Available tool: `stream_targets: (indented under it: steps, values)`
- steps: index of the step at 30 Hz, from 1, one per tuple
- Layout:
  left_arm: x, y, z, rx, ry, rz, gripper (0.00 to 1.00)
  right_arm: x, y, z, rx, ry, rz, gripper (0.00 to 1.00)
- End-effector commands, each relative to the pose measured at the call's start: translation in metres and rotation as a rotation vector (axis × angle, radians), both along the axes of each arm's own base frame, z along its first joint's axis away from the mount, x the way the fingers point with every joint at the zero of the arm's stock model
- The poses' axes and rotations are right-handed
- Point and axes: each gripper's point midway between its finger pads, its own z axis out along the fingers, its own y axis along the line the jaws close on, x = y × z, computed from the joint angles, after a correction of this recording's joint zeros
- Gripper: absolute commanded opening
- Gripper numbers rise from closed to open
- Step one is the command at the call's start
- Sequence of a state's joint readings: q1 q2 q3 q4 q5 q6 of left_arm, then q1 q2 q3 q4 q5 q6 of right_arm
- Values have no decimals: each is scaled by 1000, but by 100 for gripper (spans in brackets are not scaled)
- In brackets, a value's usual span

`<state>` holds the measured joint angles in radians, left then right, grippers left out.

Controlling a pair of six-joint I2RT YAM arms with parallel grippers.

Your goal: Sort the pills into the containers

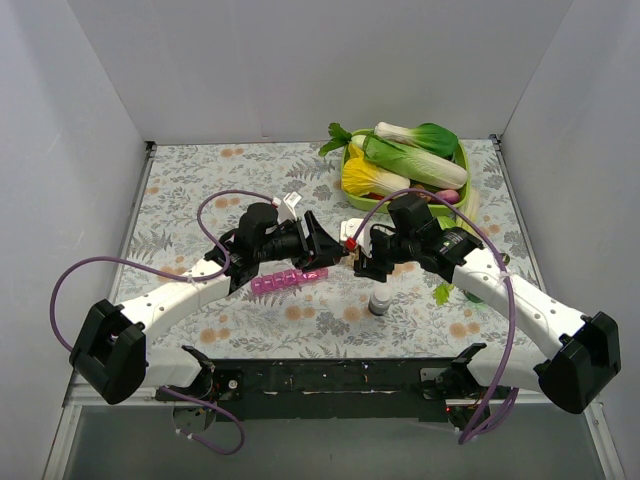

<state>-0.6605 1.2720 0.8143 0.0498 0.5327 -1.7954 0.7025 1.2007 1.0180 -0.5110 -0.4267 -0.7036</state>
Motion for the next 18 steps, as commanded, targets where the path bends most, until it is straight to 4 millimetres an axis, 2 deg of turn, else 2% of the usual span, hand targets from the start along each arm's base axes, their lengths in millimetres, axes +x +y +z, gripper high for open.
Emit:
stream_targets:
  steps: [1,4,9,10,13,15,16,18]
  values:
    - [7,-1,9,8,-50,16,54,-3,12,14,60,-4,35,1]
    - [7,-2,10,6,-57,11,51,-4,12,13,63,2,38,1]
    - [3,-4,9,9,-97,-44,29,-7,14,12,72,27,45,1]
    - [-1,-5,11,6,-112,-66,22,-8,15,13,89,47,51,1]
    - [-9,-4,12,19,-226,-157,16,-14,16,17,150,138,66,1]
    - [-23,-4,16,4,-293,-255,9,-19,17,19,184,190,86,1]
    - [-25,-3,14,25,-379,-303,7,-25,18,22,217,239,111,1]
    - [-42,-1,10,47,-462,-429,4,-34,20,23,245,298,150,1]
